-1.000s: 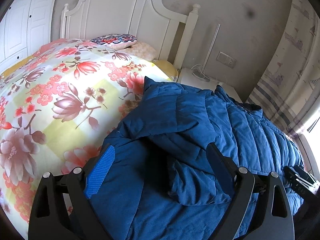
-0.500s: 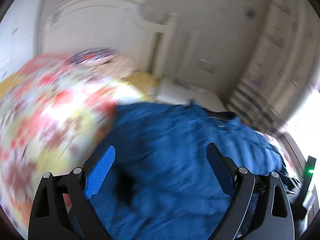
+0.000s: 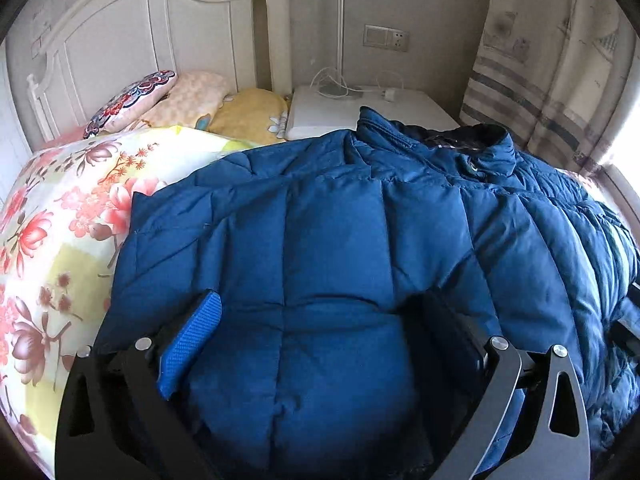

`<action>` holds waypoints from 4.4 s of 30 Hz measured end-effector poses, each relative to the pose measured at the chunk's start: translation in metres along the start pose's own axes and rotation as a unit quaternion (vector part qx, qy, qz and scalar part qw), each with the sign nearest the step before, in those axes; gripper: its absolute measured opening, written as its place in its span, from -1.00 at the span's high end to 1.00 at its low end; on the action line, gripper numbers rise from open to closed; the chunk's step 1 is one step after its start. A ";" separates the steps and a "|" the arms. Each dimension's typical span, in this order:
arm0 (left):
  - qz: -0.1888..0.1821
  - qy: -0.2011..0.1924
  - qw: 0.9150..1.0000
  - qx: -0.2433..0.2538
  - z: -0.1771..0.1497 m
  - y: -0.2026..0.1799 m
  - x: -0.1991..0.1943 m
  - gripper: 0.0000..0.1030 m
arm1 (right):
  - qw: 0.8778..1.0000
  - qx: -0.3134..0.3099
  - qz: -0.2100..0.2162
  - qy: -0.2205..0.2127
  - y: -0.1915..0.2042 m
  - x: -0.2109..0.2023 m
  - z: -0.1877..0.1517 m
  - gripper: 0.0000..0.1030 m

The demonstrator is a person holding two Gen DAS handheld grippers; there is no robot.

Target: Fold large clothes

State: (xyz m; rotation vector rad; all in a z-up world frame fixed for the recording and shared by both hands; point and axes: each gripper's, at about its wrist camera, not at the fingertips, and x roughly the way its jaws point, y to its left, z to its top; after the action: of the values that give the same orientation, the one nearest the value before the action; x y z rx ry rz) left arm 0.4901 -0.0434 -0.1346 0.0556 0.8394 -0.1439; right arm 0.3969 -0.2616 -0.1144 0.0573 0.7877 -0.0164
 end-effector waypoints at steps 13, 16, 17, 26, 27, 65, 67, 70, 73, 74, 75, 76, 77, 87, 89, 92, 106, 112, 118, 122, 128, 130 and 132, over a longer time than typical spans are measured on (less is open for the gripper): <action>0.000 -0.010 1.000 -0.015 0.001 0.000 -0.005 -0.91 | 0.998 -0.037 -0.045 0.032 0.027 0.064 0.054 -0.46; 0.000 -0.010 1.000 -0.015 0.002 0.001 -0.005 -0.91 | 0.997 -0.029 -0.035 0.055 0.026 0.059 0.060 -0.43; -0.001 -0.010 1.000 -0.016 0.002 0.001 -0.005 -0.91 | 0.998 -0.030 -0.032 0.049 0.023 0.053 0.062 -0.40; -0.001 -0.013 1.000 -0.018 0.001 0.001 -0.006 -0.91 | 0.999 0.021 -0.035 0.012 -0.038 0.049 0.044 -0.44; -0.001 -0.013 1.000 -0.018 0.002 0.001 -0.005 -0.91 | 0.999 0.021 -0.034 0.018 -0.038 0.049 0.045 -0.44; -0.001 0.015 0.987 0.157 -0.087 -0.085 -0.070 -0.91 | 0.991 -0.108 0.021 0.080 0.032 -0.032 -0.063 -0.83; -0.008 0.019 0.989 0.149 -0.086 -0.080 -0.070 -0.91 | 0.991 -0.106 0.023 0.082 0.032 -0.033 -0.063 -0.86; 0.000 0.009 0.992 0.129 -0.089 -0.064 -0.090 -0.91 | 0.990 -0.101 0.035 0.091 0.026 -0.037 -0.060 -0.86; 0.024 -0.013 0.995 0.091 -0.095 -0.026 -0.108 -0.91 | 0.993 -0.087 0.002 0.075 -0.002 -0.055 -0.056 -0.85; 0.037 -0.006 0.996 0.079 -0.098 -0.013 -0.105 -0.91 | 0.994 -0.077 -0.008 0.075 -0.018 -0.055 -0.057 -0.85; 0.049 0.018 0.997 0.055 -0.103 0.008 -0.096 -0.91 | 0.995 -0.064 -0.019 0.080 -0.031 -0.055 -0.060 -0.85; 0.040 0.038 0.998 0.031 -0.104 0.021 -0.090 -0.91 | 0.995 -0.045 -0.020 0.090 -0.049 -0.051 -0.064 -0.85; 0.015 0.055 0.998 -0.016 -0.103 0.040 -0.085 -0.91 | 0.995 -0.030 -0.002 0.090 -0.059 -0.050 -0.068 -0.86; 0.067 0.026 0.997 -0.024 -0.104 0.033 -0.108 -0.90 | 0.996 -0.043 -0.026 0.069 -0.050 -0.067 -0.074 -0.83; 0.046 0.006 0.999 -0.013 -0.110 0.016 -0.133 -0.90 | 0.998 -0.049 0.002 0.038 -0.037 -0.092 -0.078 -0.83; 0.020 -0.002 0.999 0.027 -0.123 -0.010 -0.149 -0.90 | 0.995 -0.085 0.046 0.027 -0.008 -0.115 -0.090 -0.83; 0.055 0.006 0.997 0.044 -0.179 -0.004 -0.175 -0.91 | 0.986 -0.152 0.041 0.057 0.039 -0.148 -0.144 -0.91; 0.058 0.028 0.998 0.012 -0.218 0.018 -0.182 -0.91 | 0.981 -0.168 0.059 0.074 0.049 -0.159 -0.192 -0.92; 0.034 -0.009 0.999 0.009 -0.230 -0.004 -0.227 -0.90 | 0.987 -0.144 0.040 0.051 0.050 -0.182 -0.196 -0.85; 0.018 -0.026 0.996 0.085 -0.261 -0.050 -0.248 -0.90 | 0.986 -0.150 0.061 0.029 0.061 -0.203 -0.216 -0.79; -0.003 -0.026 0.997 0.072 -0.282 -0.046 -0.230 -0.91 | 0.988 -0.138 0.069 0.019 0.053 -0.199 -0.238 -0.56; 0.001 -0.028 0.997 0.070 -0.281 -0.041 -0.237 -0.91 | 0.987 -0.147 0.060 0.012 0.059 -0.210 -0.237 -0.30; 0.011 -0.045 0.997 0.059 -0.281 -0.033 -0.247 -0.91 | 0.984 -0.165 0.061 -0.023 0.067 -0.226 -0.237 -0.10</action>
State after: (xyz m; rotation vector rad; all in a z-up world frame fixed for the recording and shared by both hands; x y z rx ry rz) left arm 0.1150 -0.0207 -0.1380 0.1682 0.7392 -0.1736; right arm 0.0723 -0.1828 -0.1182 -0.2085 0.7309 0.2278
